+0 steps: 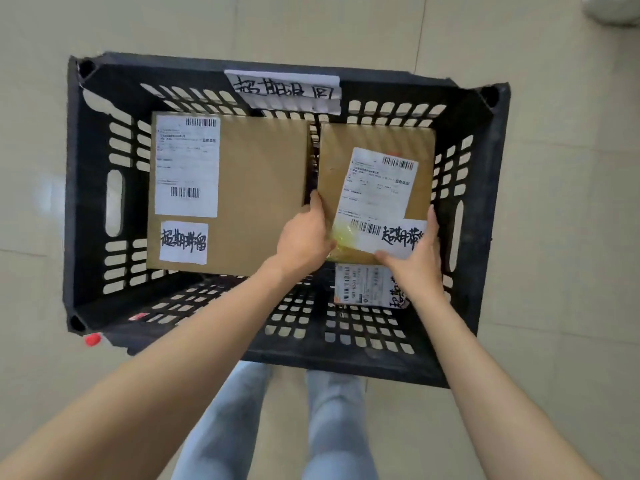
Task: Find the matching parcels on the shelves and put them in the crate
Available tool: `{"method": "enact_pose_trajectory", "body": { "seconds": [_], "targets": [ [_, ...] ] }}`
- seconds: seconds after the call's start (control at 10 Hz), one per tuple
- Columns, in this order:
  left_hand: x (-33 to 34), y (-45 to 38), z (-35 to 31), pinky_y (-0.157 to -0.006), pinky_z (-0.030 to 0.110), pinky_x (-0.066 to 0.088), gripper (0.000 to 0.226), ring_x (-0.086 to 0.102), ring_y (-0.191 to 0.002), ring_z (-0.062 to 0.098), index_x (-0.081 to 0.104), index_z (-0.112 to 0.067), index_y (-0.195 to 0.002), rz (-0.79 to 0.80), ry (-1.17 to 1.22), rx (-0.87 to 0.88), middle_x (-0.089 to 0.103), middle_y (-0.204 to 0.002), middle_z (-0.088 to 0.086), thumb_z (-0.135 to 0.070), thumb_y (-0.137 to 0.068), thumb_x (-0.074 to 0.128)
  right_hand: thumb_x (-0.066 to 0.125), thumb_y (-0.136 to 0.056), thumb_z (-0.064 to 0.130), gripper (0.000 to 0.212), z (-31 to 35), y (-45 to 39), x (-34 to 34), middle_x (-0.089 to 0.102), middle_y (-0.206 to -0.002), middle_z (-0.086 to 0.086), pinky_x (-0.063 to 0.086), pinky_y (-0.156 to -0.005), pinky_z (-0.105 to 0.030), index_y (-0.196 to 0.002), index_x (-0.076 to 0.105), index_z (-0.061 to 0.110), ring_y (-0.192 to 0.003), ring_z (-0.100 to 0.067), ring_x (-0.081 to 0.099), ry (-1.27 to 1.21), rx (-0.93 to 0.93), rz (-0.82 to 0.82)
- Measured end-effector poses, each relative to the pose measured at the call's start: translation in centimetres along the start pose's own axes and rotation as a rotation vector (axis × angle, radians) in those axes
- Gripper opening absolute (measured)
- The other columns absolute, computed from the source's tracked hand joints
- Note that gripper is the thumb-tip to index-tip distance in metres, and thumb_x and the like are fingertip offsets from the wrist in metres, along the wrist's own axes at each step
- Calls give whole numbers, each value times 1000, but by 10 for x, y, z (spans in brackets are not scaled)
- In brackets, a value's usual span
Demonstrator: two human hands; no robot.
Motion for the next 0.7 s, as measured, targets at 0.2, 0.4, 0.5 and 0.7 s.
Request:
{"method": "enact_pose_trajectory", "body": {
  "seconds": [0.2,0.4,0.5,0.7],
  "targets": [
    [28,-14,3,-96,41,41,81,45,-123,38,11,0,-144,83,-108,24,28,-146,24,-14,-83,61,73,-76,12,102,-13,-13,14,32,-144,-10,35,-106,-45,-150,4,23,-131,-27,38,113,34,-8],
    [17,1,1,-106,40,33,85,33,-135,34,13,-5,-145,86,1,111,24,-151,21,-11,-79,66,71,-78,15,98,-7,-10,14,23,-148,-12,34,-105,-46,-149,4,24,-132,-32,33,227,29,34],
    [-11,17,-3,-103,33,34,77,40,-130,29,21,-10,-145,-4,76,147,36,-145,15,-15,-81,64,72,-77,13,95,17,1,0,27,-146,-13,33,-107,-43,-149,11,21,-132,-30,34,163,10,-5],
    [-87,60,17,-103,31,37,67,45,-125,20,29,-15,-142,-204,157,141,42,-141,7,-19,-85,63,69,-82,18,74,79,41,-35,37,-135,-5,32,-58,-1,-142,27,22,-108,-3,36,67,-137,-52]
  ]
}}
Point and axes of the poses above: each hand's wrist, its own y-axis away from the middle knuckle, its own x-axis out of the palm, z = x × y, the point moved 7 cm from there along -y, towards the middle knuckle
